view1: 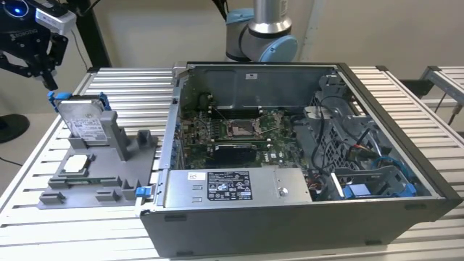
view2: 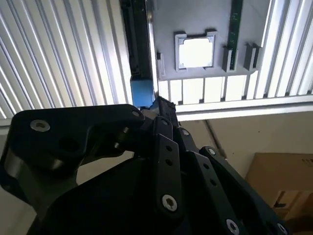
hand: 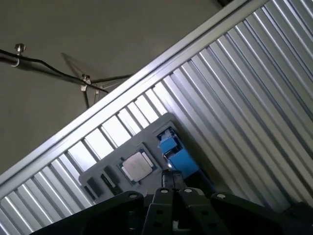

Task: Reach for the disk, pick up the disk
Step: 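Pick up the disk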

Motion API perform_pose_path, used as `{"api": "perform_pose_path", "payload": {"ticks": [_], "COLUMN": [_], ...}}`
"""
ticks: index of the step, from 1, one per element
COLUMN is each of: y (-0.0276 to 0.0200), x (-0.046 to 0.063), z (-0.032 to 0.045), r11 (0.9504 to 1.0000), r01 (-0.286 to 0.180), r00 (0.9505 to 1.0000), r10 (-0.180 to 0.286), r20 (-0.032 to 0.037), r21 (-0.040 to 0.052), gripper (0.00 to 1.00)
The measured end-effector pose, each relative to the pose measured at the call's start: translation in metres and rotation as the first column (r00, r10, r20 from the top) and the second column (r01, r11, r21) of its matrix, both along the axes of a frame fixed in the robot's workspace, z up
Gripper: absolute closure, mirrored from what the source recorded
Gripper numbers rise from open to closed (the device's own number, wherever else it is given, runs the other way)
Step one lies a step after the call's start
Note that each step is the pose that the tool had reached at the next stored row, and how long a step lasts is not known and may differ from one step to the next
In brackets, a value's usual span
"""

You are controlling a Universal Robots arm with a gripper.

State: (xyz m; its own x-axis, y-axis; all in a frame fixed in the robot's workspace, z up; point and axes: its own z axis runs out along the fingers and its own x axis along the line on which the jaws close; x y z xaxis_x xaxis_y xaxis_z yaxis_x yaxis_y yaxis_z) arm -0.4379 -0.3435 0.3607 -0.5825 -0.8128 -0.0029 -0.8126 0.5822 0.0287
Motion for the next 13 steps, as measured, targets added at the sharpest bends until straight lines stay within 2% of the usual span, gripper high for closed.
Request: {"api": "perform_pose_path", "payload": {"ticks": [4,7,13], "y": [0.0000,0.0000,0.0000], "x": [0.0000,0.0000,0.0004], "z": [0.0000,-0.0001,-0.0002], "r11": [0.9974,0.9919,0.9766], "r01": [-0.072,-0.127,-0.215], "r00": [0.9973,0.9917,0.9764], "r10": [0.072,0.127,0.215], "r20": [0.0117,0.0198,0.0199], "r21": [-0.0004,-0.0011,-0.0012], "gripper": [1.00,1.00,1.00]}}
